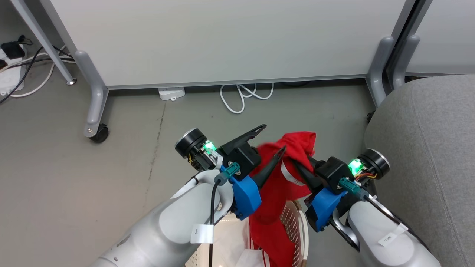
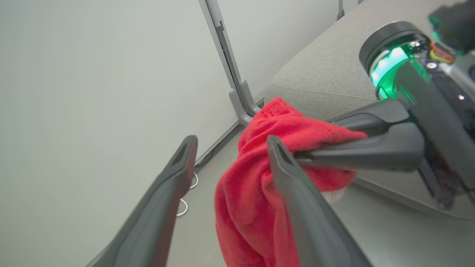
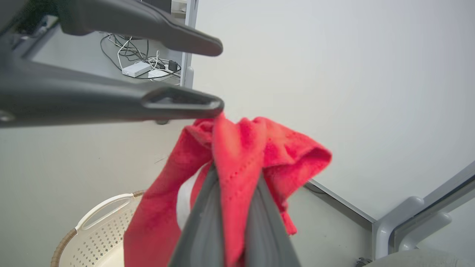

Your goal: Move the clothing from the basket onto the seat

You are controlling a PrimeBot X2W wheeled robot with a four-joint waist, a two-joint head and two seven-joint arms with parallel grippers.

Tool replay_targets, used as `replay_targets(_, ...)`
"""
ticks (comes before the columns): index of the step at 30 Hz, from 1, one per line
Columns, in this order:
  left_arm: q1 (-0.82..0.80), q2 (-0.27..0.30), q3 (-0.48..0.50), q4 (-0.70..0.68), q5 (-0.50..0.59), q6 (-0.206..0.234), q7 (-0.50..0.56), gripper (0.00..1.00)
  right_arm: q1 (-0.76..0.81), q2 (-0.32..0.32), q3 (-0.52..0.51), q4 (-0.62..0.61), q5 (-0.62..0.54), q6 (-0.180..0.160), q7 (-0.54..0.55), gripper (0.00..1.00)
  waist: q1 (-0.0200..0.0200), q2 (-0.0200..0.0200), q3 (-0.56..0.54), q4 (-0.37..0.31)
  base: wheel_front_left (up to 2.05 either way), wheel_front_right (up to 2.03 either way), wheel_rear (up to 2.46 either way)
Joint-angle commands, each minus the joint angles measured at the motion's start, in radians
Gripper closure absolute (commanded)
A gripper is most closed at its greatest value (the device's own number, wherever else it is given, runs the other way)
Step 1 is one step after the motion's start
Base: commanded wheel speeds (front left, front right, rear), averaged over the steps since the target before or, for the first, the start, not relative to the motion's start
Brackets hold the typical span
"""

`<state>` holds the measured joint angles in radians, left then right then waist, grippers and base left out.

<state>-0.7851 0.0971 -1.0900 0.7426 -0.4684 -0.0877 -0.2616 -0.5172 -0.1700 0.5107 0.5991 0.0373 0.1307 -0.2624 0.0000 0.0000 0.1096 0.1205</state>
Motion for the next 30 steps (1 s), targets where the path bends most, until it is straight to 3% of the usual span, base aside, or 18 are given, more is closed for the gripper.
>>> replay_targets(1,-0.001,0.007,0.005,-0.002,0.003,0.005,-0.005,0.0,0.008,-0.005,-0.005,-0.006,0.001,0.0,-0.004,1.0,0.0,0.0,0.0,-0.001,0.0,0.0,0.0)
replay_targets(13,0.01,0.015,0.015,-0.006,0.014,0.009,-0.005,0.0,0.021,0.0,-0.037,-0.019,-0.004,0.0,-0.004,1.0,0.0,0.0,0.003,-0.027,0.0,0.0,0.0)
replay_targets(30,0.023,0.033,0.04,-0.047,0.027,0.015,-0.005,0.0,0.038,0.01,-0.153,-0.083,-0.017,0.0,-0.004,1.0,0.0,0.0,0.049,-0.136,0.0,0.0,0.0)
